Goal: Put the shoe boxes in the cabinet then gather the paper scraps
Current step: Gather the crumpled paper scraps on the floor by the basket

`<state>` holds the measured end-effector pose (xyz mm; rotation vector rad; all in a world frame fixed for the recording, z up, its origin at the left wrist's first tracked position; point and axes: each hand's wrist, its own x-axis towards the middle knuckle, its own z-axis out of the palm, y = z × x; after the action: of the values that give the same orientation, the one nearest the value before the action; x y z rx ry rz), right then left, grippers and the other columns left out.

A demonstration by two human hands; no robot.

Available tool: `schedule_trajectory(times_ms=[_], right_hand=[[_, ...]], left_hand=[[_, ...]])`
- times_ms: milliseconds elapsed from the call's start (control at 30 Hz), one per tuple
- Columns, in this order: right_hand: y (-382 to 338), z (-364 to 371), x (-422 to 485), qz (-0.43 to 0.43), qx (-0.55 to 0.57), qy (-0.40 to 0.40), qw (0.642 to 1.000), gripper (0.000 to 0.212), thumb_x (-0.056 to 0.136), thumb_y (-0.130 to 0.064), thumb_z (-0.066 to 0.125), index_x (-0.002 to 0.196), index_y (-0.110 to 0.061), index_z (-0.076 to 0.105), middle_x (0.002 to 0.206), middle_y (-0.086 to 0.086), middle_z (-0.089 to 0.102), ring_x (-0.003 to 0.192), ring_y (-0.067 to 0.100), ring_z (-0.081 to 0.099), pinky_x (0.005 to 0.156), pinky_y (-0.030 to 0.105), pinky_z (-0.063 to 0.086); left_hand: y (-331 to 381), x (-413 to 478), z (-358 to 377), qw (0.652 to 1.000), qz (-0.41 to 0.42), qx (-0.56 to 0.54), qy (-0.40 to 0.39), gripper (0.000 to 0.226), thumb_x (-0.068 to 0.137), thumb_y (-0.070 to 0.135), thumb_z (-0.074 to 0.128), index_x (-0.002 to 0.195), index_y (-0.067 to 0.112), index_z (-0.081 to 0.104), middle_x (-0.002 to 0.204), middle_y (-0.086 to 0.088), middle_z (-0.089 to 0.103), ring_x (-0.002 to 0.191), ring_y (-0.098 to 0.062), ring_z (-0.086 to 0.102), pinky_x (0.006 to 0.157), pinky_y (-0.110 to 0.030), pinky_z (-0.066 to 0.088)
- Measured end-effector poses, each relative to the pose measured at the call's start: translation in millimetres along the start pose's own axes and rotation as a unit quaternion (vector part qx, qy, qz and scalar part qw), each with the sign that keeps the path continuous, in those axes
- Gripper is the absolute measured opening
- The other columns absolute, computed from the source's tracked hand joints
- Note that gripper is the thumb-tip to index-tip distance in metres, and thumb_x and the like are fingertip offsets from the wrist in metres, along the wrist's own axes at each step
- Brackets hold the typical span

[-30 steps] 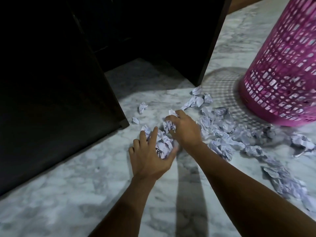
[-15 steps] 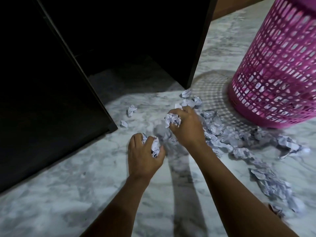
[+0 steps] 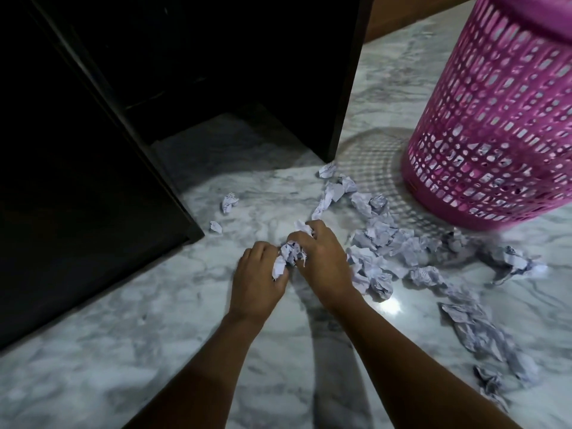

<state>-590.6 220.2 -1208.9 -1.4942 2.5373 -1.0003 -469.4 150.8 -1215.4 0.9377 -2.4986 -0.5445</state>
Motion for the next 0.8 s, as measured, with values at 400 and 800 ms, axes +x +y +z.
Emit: schedule_trajectory(times_ms=[400, 800], right_hand=[[-5, -35, 7, 0.215, 0.169, 0.052, 0.96, 0.037, 0.073, 0.01, 0.066, 0.101, -0.012, 0.074, 0.108, 0.012, 0.065, 0.095, 0.024, 0.064, 0.084, 0.026, 0.05], [-67, -266, 106, 0.107, 0.301, 0.162, 0.934, 0.038, 0.072, 0.009, 0.064, 0.067, -0.029, 0.061, 0.062, -0.009, 0.063, 0.06, 0.01, 0.058, 0.057, 0.026, 0.046]], left_hand=[[38, 26, -44, 0.918, -0.276, -0.282, -0.048, 0.031, 0.079, 0.009, 0.066, 0.066, 0.011, 0.038, 0.061, -0.001, 0.041, 0.056, -0.013, 0.037, 0.048, -0.022, 0.032], [213, 126, -159, 0.871, -0.157, -0.461, 0.067, 0.014, 0.085, 0.015, 0.061, 0.074, 0.017, 0.055, 0.065, -0.006, 0.054, 0.055, -0.018, 0.044, 0.053, -0.027, 0.035]])
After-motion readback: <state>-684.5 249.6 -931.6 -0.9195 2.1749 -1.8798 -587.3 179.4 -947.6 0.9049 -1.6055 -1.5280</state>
